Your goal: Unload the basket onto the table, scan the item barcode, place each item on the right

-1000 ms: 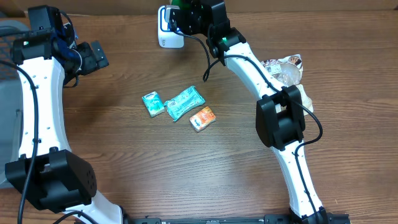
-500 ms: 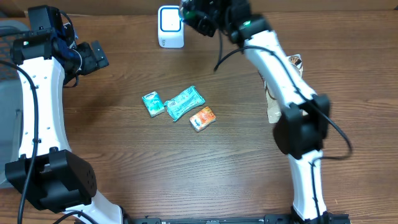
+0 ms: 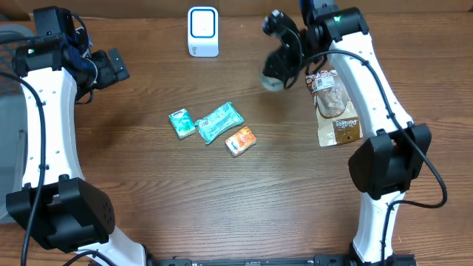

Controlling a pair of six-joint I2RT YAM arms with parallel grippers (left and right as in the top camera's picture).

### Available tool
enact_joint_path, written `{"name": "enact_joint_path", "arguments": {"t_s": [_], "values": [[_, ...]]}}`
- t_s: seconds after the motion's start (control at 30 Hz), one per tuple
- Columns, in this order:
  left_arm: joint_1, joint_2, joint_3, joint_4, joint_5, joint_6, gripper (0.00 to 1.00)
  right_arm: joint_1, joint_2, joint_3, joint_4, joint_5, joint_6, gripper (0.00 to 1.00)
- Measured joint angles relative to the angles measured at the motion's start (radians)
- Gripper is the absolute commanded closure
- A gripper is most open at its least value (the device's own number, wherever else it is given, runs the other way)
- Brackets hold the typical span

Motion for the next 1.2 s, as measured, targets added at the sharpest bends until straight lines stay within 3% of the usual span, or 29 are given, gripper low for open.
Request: {"name": "enact_joint_path", "arguments": {"t_s": [0.33,0.63,0.7,0.73,0.93,1.0,1.2], "values": [[0.000,0.000,0.000,0.000,0.000,0.000,0.00,-0.074,0.010,-0.261,0.074,0.145,0.010,0.71],[0.000,0.000,0.000,0.000,0.000,0.000,0.01,-0.079,0.011,-0.311,0.095,0.322,0.033,0.60],[0.000,0.000,0.000,0.000,0.000,0.000,0.00,-0.089,0.011,-0.311,0.096,0.340,0.052,0.53],[0.000,0.000,0.000,0.000,0.000,0.000,0.01,-0.097,0.011,-0.311,0.096,0.348,0.060,0.33],[0.000,0.000,0.000,0.000,0.000,0.000,0.00,-0.132,0.011,-0.306,0.053,0.352,0.090,0.16],[0.000,0.000,0.000,0.000,0.000,0.000,0.01,-0.133,0.011,-0.274,0.012,0.307,0.092,0.00],[0.000,0.000,0.000,0.000,0.000,0.000,0.00,-0.132,0.010,-0.090,-0.045,0.115,0.167,0.00]]}}
